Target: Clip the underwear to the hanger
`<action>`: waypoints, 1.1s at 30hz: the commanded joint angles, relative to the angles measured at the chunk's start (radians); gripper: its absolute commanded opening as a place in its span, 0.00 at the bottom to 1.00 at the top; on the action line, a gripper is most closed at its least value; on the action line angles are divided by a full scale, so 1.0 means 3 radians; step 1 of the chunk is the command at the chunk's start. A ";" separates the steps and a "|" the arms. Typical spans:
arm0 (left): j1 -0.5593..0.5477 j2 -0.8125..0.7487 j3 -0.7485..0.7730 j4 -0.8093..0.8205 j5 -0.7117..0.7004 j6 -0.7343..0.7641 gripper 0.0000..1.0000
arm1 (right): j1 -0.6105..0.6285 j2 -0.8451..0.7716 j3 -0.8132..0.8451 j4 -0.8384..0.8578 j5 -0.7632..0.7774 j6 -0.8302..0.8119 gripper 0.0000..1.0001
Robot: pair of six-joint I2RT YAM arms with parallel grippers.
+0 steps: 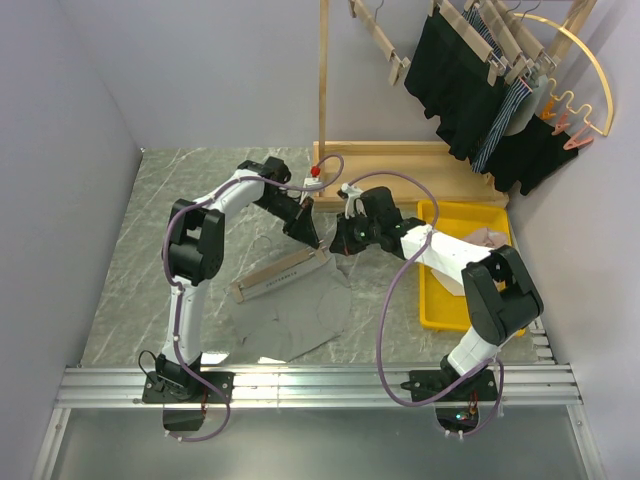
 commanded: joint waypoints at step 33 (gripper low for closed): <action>0.0067 -0.0218 0.0126 0.0309 -0.0146 -0.0227 0.52 | 0.0029 -0.0189 0.0108 0.0056 -0.0039 -0.0112 0.00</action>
